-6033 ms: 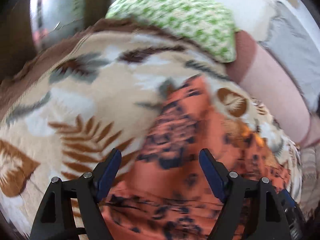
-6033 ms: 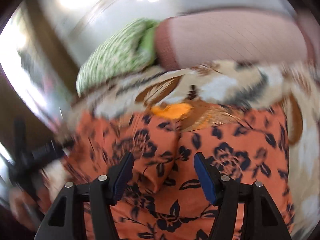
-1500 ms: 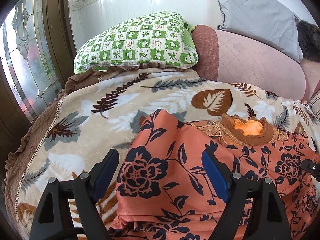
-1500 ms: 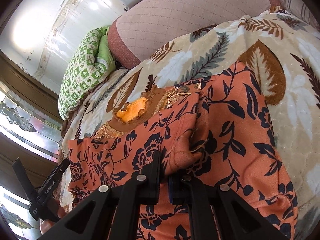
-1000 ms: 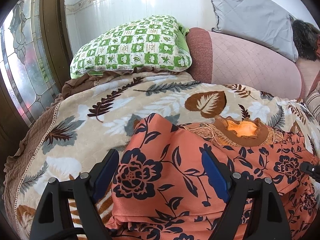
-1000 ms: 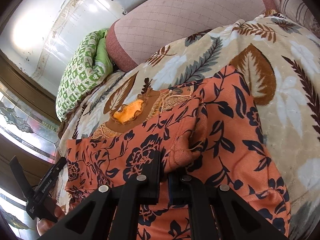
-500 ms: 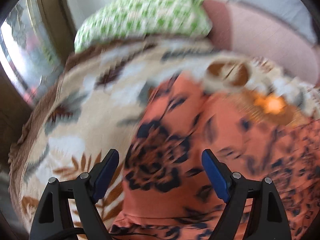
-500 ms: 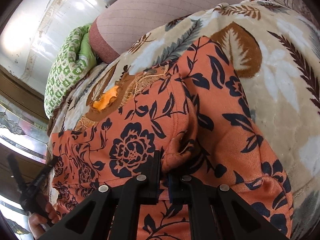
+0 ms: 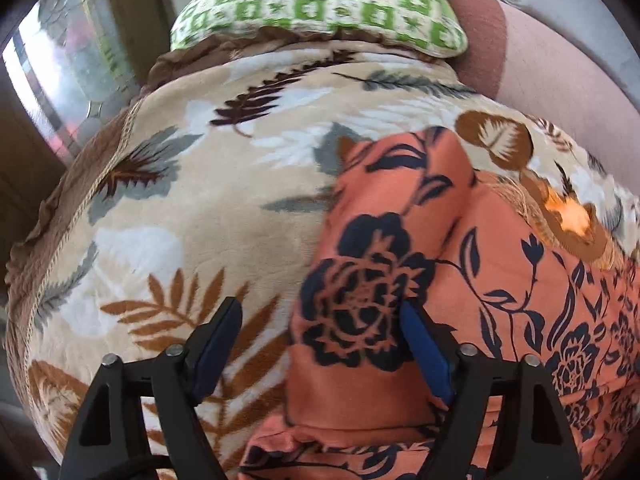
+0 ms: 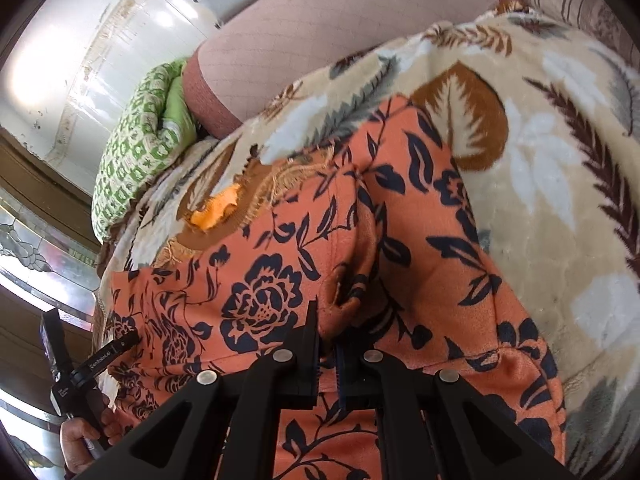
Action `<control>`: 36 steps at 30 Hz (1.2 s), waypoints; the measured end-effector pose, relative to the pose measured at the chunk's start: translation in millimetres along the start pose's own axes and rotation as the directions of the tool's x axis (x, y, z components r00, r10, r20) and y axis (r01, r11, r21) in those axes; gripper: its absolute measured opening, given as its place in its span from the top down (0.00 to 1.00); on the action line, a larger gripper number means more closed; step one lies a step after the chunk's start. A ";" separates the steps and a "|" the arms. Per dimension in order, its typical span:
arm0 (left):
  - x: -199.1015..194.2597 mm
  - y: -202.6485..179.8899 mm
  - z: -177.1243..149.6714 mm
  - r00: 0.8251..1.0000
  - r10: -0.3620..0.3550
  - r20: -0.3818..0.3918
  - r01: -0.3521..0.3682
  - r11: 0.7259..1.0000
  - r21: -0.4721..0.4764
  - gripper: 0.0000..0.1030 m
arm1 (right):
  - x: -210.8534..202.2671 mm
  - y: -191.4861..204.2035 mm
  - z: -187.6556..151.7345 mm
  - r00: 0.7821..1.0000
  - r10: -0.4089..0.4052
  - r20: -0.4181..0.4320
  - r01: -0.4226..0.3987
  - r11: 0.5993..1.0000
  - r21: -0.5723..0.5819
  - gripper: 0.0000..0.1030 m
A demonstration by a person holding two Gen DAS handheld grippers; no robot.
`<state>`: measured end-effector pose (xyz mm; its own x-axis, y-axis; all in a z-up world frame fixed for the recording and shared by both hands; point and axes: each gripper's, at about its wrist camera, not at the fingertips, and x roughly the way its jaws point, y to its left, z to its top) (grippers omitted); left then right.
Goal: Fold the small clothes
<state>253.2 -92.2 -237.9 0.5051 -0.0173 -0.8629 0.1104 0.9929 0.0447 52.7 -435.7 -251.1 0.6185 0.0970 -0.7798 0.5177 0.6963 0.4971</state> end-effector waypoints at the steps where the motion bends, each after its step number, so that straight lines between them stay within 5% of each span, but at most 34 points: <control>1: 0.0 2.2 0.0 1.000 -0.008 -0.007 0.008 1.000 -0.009 0.24 | -1.8 2.2 -0.8 1.000 -0.006 0.008 0.006 1.000 -0.004 0.94; 19: 1.0 22.4 -18.7 0.990 -0.124 -0.064 0.124 0.992 -0.004 0.24 | 0.7 7.2 -10.3 0.989 -0.147 0.016 0.148 0.989 -0.024 0.94; 27: -11.3 38.1 -34.1 0.976 -0.205 -0.069 0.203 0.978 -0.038 0.27 | -33.5 26.4 -16.4 0.970 -0.175 0.169 0.188 0.980 -0.064 0.94; 32: -19.1 60.7 -40.5 0.949 -0.309 -0.059 0.298 0.944 -0.140 0.27 | -39.0 23.0 -18.4 0.951 -0.237 0.200 0.252 0.966 -0.053 0.94; 35: -27.6 68.6 -38.2 0.968 -0.250 -0.008 0.246 0.957 -0.157 0.27 | -34.8 10.8 -15.9 0.942 -0.289 0.173 0.297 0.954 -0.025 0.94; 36: -30.2 68.9 -36.7 0.975 -0.222 0.012 0.221 0.963 -0.153 0.27 | -23.6 5.5 -14.0 0.953 -0.285 0.102 0.291 0.956 -0.042 0.94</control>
<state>214.2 -19.0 -227.2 0.4783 -0.2388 -0.8451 0.0875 0.9705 -0.2248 32.7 -424.2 -235.3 0.5021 -0.1790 -0.8461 0.6496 0.7239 0.2324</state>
